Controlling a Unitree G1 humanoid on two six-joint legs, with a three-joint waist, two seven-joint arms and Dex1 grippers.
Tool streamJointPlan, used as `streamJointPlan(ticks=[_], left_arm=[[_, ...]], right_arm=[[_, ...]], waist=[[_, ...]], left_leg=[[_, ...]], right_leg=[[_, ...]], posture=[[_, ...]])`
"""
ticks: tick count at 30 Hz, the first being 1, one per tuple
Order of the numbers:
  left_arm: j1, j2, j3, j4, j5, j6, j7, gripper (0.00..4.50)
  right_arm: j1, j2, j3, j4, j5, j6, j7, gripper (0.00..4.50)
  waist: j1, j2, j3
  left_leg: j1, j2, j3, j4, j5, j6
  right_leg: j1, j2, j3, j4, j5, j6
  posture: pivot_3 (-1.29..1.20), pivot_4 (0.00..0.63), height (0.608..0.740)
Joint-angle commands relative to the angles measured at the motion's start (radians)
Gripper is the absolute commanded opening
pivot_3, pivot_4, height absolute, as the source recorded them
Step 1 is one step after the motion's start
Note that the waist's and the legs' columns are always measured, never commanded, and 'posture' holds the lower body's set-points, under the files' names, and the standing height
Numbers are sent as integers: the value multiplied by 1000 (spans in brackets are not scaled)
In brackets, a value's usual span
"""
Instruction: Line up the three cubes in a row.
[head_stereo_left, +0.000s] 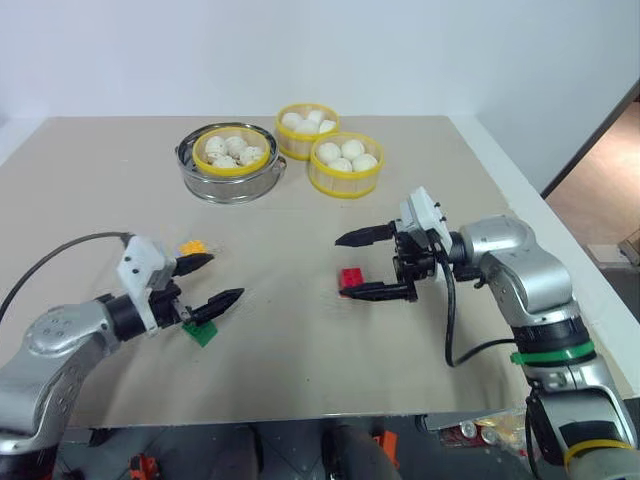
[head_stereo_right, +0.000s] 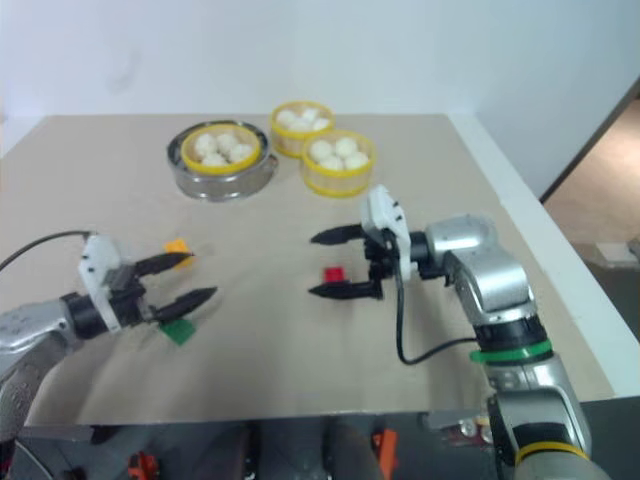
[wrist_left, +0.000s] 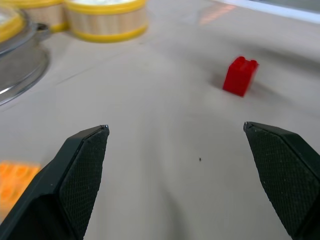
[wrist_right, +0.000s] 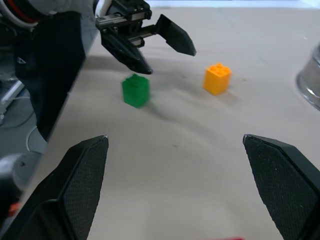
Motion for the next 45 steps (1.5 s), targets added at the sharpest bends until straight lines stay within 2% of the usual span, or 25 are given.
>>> streamJointPlan(ticks=[1,2,9,19,31,35,39,41,45], left_arm=[[57,-2,49,-67,-1,-4,35,4500],[66,-3,50,-68,-2,-8,42,4500],[102,-10,28,13,63,-77,38,4500],[132,-74,-83,55,154,-127,72,4500],[123,-89,-152,97,225,-130,100,4500],[135,-79,-164,94,260,-152,93,3419],[149,-75,-168,98,282,-177,80,1927],[153,-81,-159,98,279,-182,80,1362],[153,-73,-159,111,293,-211,67,1390]], right_arm=[[11,4,-8,-51,1,-32,-35,4475],[14,5,-5,-51,-3,-41,-40,4475],[11,56,-27,-34,28,-81,-85,4475],[28,45,-13,-26,-13,-147,-109,4475],[47,30,-9,-28,-36,-172,-116,4475],[45,28,-7,-20,-37,-173,-112,4500],[40,29,-6,-10,-37,-173,-107,4500],[35,30,-3,-3,-41,-177,-102,4500],[23,33,1,6,-43,-178,-98,4500]], waist=[[2,0,0],[2,0,0],[3,0,0],[3,0,0],[3,0,0],[2,0,0],[2,0,0],[2,0,0],[3,0,0]], left_leg=[[0,0,0,0,0,0],[0,0,0,0,0,0],[1,0,0,3,1,0],[-1,0,0,0,1,-1],[0,0,0,0,1,-1],[0,0,0,0,1,-1],[0,0,0,0,1,-1],[0,0,0,0,1,-1],[0,0,1,0,1,-1]], right_leg=[[0,0,0,0,0,0],[0,0,-1,0,-1,-4],[0,0,-1,0,2,-7],[-1,0,0,-1,0,-5],[-1,0,0,-1,0,-5],[-1,0,0,-1,0,-5],[-1,0,0,-1,0,-5],[-1,0,0,-1,0,-5],[-1,0,0,-2,0,-5]], posture=[[0,150,740],[0,150,740],[0,150,740],[0,150,740],[0,150,740],[0,150,740],[0,150,740],[0,150,740],[0,150,740]])
